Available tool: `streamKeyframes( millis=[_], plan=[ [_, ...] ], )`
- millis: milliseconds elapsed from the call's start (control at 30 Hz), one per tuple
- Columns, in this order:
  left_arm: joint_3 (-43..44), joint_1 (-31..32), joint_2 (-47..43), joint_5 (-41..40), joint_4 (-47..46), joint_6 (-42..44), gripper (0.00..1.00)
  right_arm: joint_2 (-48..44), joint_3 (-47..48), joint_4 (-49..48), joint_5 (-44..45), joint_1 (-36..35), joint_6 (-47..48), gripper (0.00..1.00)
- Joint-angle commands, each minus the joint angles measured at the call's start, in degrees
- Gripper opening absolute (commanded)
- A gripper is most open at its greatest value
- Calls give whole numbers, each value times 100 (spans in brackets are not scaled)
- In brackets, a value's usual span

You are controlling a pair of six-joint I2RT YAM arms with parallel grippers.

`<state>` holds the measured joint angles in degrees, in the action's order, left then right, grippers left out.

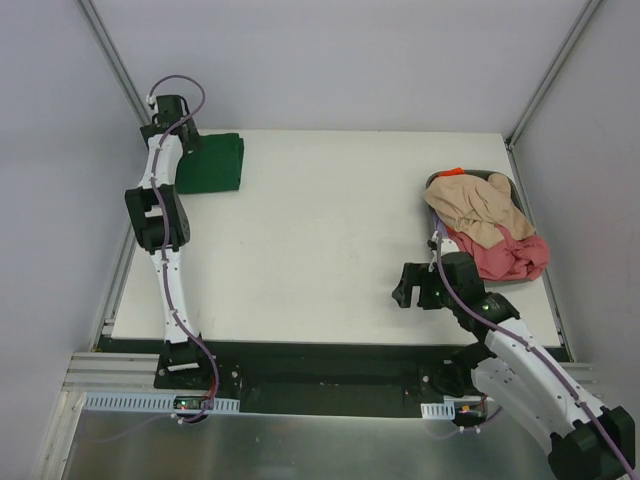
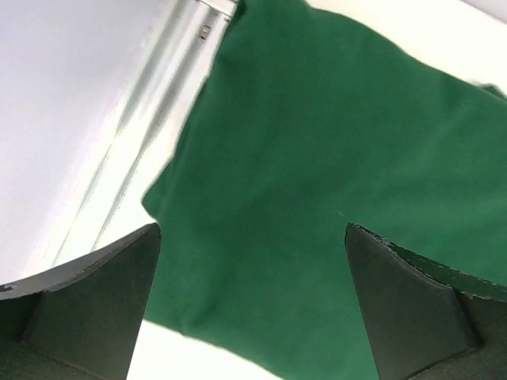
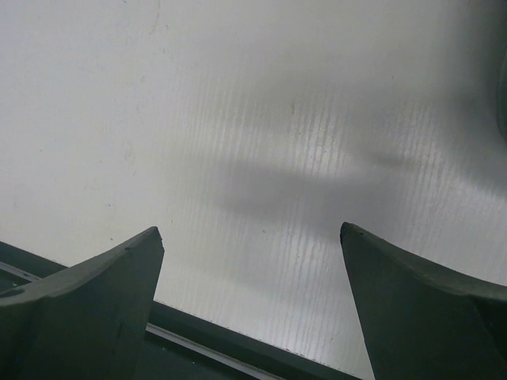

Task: Fold and stack the t-shirts
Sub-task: Put the neatly folded tshirt into the corner of the board with the left arm

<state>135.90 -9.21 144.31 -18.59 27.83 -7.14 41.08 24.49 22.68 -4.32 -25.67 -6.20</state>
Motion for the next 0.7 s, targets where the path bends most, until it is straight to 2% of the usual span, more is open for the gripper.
streamKeyframes(
  millis=[0, 133, 200, 300, 367, 500, 567, 667],
  plan=[
    [-440, 182, -1439, 1057, -156, -771, 99, -293, 38, 132, -70, 27, -57, 96],
    [-1010, 647, -2335, 1296, -164, -904, 99, -329, 170, 263, 220, 36, 101, 96],
    [-1572, 938, -3036, 1087, -164, -956, 99, -311, 196, 229, 343, 44, 92, 96],
    [-3187, 1912, -4223, 515, -453, -1035, 99, -259, 179, -148, 143, 45, 118, 96],
    [-4443, 2317, -5198, 767, -961, -1193, 99, -206, 144, -386, 63, 45, 110, 96],
    [-7123, 2923, -6860, 788, -2314, -2332, 99, -197, 12, -571, -60, 45, 84, 96],
    [-7847, 3283, -7354, 760, -2668, -2468, 99, -223, -111, -764, -340, 62, 83, 96],
    [-8734, 3978, -7986, 234, -2572, -2713, 99, -232, -173, -835, -404, 62, 75, 96]
  ],
)
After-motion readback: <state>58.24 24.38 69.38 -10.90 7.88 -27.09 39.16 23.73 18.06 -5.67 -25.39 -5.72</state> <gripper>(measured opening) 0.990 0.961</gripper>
